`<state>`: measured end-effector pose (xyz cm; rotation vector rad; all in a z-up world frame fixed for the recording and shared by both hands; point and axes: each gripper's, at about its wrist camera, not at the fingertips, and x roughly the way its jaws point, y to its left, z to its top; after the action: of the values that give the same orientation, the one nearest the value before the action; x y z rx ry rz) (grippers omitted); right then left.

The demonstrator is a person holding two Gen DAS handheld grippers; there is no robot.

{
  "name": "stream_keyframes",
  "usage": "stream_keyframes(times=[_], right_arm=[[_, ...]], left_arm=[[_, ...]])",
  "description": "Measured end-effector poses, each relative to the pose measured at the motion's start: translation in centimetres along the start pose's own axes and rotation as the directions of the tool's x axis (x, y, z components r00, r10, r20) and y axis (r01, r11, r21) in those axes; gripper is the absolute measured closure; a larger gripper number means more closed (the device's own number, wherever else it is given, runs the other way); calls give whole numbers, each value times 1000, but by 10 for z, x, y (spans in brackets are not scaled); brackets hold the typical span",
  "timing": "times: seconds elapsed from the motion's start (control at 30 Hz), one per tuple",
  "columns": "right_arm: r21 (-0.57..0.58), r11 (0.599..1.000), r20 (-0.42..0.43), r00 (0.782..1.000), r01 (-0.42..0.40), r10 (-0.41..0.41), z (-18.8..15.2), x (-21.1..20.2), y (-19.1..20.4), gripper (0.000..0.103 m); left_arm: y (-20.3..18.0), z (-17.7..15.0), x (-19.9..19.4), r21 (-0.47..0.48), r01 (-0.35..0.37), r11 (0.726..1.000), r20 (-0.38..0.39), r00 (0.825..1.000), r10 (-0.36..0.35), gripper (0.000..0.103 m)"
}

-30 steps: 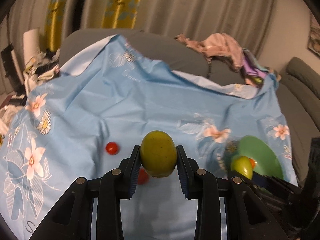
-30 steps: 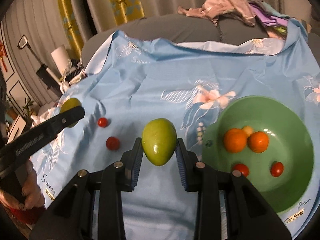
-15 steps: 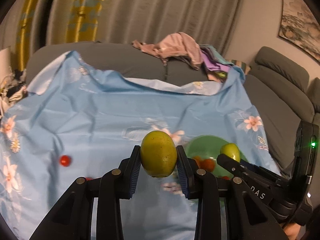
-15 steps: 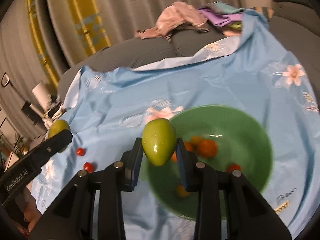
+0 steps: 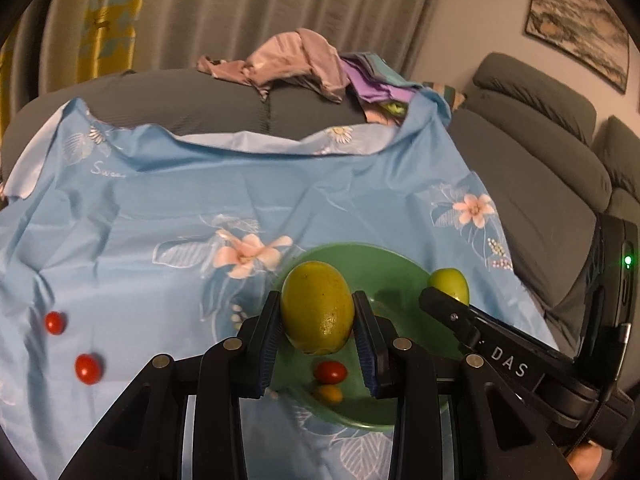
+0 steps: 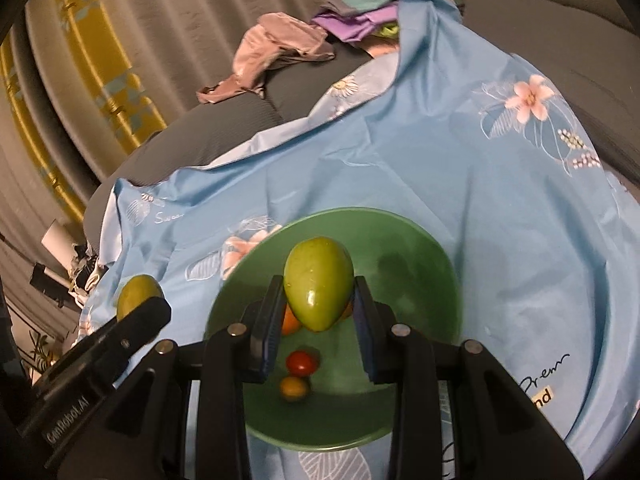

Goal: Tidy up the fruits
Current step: 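Carry the lemon in the left gripper and green fruit in the right over the bowl, then lower both fruits into the green bowl and open both grippers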

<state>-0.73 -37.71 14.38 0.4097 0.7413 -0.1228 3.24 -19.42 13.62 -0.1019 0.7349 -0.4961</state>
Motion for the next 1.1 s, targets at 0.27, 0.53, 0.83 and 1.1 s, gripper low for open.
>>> stream_keyframes(times=[0.27, 0.53, 0.83, 1.1], right_arm=[[30, 999, -25, 1000, 16, -16, 0, 7, -13, 69], [43, 999, -52, 998, 33, -31, -1, 14, -21, 69], [41, 996, -88, 994, 74, -70, -3, 23, -26, 69], [41, 994, -109, 989, 106, -101, -4, 29, -31, 69]], left_arm=[[-13, -6, 19, 12, 11, 1000, -55, 998, -11, 68], [-20, -12, 32, 22, 17, 1000, -101, 995, -15, 68], [-25, -18, 48, 40, 14, 999, -149, 989, -8, 68], [-27, -22, 54, 50, 7, 999, -168, 986, 1, 68]])
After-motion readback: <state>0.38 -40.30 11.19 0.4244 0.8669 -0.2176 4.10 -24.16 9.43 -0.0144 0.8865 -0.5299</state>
